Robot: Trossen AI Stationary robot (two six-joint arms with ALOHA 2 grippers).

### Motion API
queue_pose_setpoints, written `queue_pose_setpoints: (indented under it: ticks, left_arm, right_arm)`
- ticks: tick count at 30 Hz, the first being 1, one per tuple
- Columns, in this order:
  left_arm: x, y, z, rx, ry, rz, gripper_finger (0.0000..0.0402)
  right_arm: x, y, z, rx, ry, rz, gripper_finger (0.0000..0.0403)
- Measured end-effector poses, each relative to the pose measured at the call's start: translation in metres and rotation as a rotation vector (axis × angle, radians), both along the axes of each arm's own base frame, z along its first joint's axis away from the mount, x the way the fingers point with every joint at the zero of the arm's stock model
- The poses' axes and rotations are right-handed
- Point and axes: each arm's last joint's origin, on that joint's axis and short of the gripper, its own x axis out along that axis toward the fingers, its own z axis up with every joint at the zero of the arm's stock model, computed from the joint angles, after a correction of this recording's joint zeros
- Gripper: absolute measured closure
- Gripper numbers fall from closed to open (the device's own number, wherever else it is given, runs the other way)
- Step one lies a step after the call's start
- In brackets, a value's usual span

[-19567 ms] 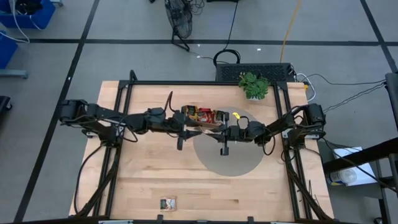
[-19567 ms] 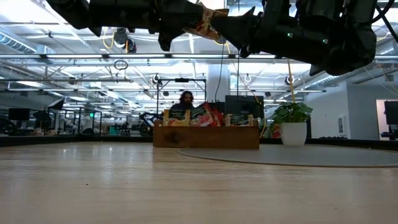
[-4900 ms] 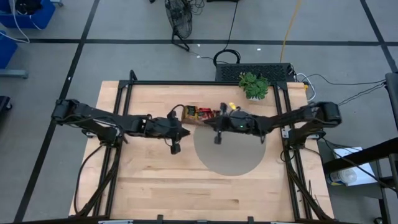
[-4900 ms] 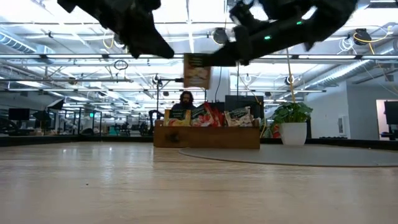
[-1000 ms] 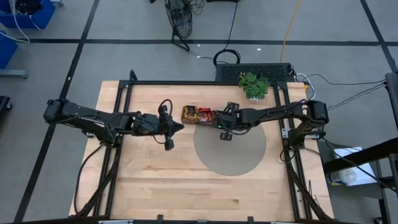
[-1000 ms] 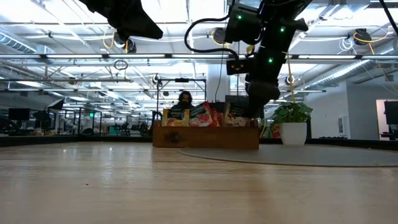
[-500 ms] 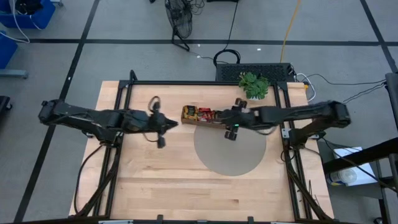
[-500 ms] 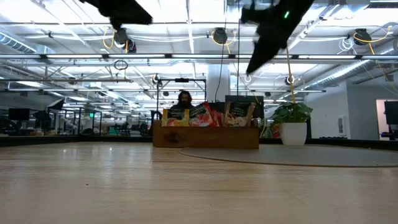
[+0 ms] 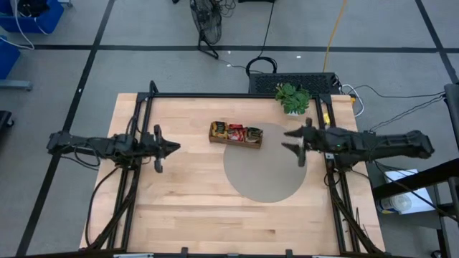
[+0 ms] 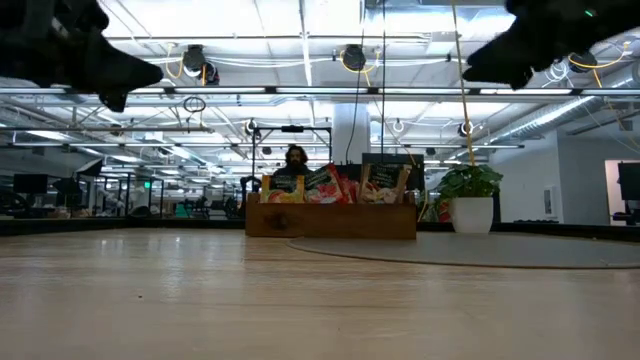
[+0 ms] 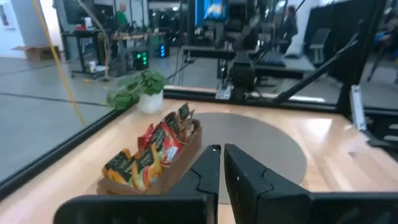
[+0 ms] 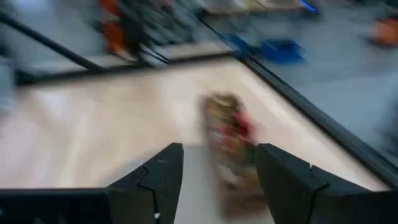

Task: Pick & Place Tea
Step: Return to Home Position

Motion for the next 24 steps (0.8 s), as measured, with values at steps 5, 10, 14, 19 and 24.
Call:
queue_pose_setpoints:
  ticks: [5, 10, 14, 19, 24]
  left_arm:
    - [-0.011, 0.001, -0.009, 0.008, -0.026, -0.017, 0.0371]
    - [-0.015, 0.0, -0.014, 0.031, -0.044, -0.074, 0.0371]
    - [-0.015, 0.0, -0.022, 0.029, -0.04, -0.076, 0.0371]
    - [-0.015, -0.001, -0.026, 0.033, -0.034, -0.079, 0.0371]
    - [-0.014, -0.001, -0.027, 0.063, -0.022, -0.086, 0.0371]
  right_arm:
    - [-0.022, -0.001, -0.041, -0.001, -0.247, 0.119, 0.0215]
    - [-0.032, -0.004, -0.078, 0.012, -0.331, 0.093, 0.0215]
    - [-0.036, -0.004, -0.078, 0.01, -0.445, 0.096, 0.0215]
    - [-0.035, -0.002, -0.08, -0.016, -0.41, 0.148, 0.0215]
    - [-0.034, -0.002, -0.083, -0.085, -0.365, 0.156, 0.0215]
